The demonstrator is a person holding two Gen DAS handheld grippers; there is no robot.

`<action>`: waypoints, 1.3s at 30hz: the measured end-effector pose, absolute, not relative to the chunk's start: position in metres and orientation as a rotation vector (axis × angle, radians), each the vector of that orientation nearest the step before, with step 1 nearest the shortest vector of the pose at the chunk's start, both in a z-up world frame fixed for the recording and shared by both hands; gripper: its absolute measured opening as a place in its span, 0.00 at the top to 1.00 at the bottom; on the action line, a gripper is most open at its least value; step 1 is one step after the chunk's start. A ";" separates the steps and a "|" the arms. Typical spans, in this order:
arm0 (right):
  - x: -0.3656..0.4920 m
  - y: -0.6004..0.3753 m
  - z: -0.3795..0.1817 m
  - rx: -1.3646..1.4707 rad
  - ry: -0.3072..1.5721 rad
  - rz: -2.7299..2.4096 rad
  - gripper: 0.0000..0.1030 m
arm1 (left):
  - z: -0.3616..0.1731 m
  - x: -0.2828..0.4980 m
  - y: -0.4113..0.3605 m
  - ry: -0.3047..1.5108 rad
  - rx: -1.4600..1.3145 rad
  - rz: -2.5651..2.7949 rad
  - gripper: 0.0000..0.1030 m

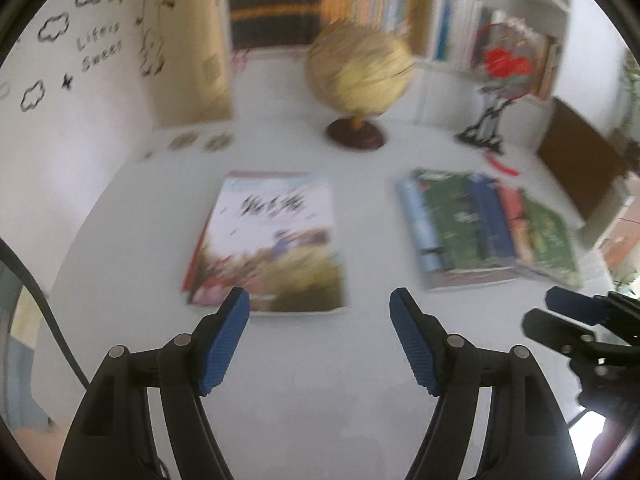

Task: Organize books
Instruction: 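Lift both open tools and move them back over the book stack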

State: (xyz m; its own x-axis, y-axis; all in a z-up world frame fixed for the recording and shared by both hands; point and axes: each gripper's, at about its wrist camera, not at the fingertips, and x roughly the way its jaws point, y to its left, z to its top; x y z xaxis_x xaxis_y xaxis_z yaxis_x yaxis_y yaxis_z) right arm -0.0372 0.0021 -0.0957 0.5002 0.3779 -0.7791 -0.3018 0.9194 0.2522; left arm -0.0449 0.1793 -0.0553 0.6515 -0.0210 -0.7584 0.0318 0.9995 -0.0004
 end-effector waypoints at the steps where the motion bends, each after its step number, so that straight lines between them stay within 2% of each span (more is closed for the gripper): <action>1: -0.044 -0.009 -0.087 0.083 0.946 0.396 0.56 | -0.049 -0.047 0.170 0.843 0.013 -0.041 0.31; 9: -0.083 -0.081 -0.045 0.068 0.846 0.303 0.53 | -0.020 -0.068 0.088 0.768 0.028 -0.119 0.31; 18: -0.107 -0.171 -0.036 0.119 0.805 0.260 0.52 | -0.016 -0.079 0.010 0.746 0.058 -0.173 0.31; 26: -0.087 -0.221 -0.049 0.217 0.803 0.233 0.52 | -0.031 -0.045 -0.021 0.765 0.084 -0.211 0.31; 34: -0.044 -0.256 -0.095 0.259 0.817 0.138 0.52 | -0.085 0.019 -0.042 0.843 0.080 -0.300 0.31; 39: -0.011 -0.270 -0.117 0.292 0.857 0.085 0.52 | -0.097 0.044 -0.054 0.824 0.142 -0.303 0.31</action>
State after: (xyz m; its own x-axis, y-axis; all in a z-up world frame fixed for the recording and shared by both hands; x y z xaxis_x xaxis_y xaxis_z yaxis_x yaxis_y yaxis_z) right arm -0.0106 -0.2699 -0.1174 0.6540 0.1904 -0.7321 0.0427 0.9570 0.2870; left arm 0.0438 -0.0542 -0.0966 0.6391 -0.2100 -0.7399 0.3196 0.9475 0.0071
